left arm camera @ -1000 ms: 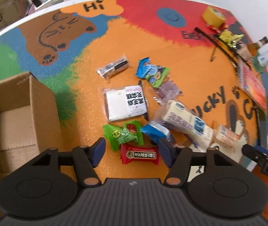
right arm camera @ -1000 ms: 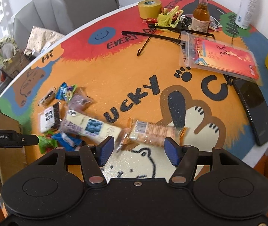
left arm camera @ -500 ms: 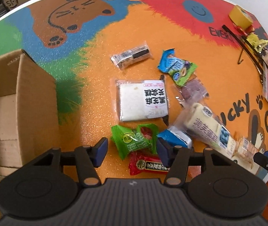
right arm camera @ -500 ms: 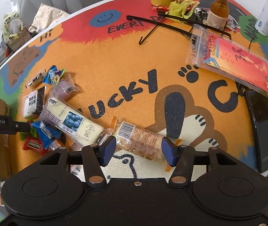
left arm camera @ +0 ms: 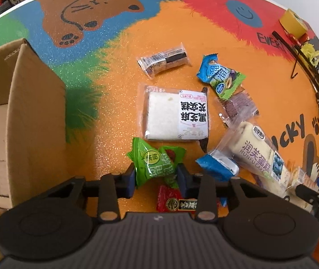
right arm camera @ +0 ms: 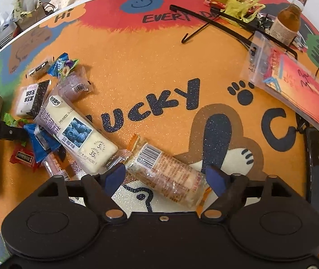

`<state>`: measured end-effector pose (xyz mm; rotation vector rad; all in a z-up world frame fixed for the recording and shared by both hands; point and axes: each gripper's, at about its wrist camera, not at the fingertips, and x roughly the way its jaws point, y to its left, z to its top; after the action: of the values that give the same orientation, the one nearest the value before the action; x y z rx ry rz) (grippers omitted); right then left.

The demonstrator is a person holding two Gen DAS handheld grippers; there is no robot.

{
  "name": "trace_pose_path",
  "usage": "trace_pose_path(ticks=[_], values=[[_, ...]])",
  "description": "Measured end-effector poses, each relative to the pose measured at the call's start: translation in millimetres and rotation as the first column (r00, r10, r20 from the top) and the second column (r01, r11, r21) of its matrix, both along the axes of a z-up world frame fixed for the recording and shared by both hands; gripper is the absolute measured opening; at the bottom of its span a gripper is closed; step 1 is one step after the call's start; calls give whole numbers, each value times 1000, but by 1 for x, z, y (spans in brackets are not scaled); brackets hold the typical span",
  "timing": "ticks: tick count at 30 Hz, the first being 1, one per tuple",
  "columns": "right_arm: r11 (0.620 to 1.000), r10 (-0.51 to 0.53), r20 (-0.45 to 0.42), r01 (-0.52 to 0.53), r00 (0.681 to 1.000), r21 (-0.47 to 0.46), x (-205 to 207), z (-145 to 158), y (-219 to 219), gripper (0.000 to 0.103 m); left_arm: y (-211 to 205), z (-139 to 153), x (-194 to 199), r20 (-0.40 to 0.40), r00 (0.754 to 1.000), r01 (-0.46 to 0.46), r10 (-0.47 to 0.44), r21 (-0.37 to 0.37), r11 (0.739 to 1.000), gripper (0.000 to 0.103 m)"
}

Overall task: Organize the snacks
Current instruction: 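Grasp the green packet with the left tool while the right tool grasps the wafer bar, then lower the green packet and wafer bar into the box and open both tools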

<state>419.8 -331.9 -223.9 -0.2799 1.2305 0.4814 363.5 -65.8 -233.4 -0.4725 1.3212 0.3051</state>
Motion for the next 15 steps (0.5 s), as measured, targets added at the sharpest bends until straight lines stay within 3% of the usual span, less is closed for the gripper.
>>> trace_pose_path(ticks=[5,8,12,15], values=[[1000,7,-18,-8,1000,-22,-4,-9,2,78,7,7,-6,3,1000,-15,15,4,1000,35],[999,-26,-67,23,997,-37,-6,-18,-2,57,7,16,-9,10,1000,-4,4,4,1000,35],[997,-46,-54,43,998,-57,-12,-15,-2,34,6,30,-14,24,1000,10,-11,19,1000,35],[997,-72,-61,70,996,-39,-14,-12,-4,34,5,36,-17,26,999,19,-19,18,1000,35]])
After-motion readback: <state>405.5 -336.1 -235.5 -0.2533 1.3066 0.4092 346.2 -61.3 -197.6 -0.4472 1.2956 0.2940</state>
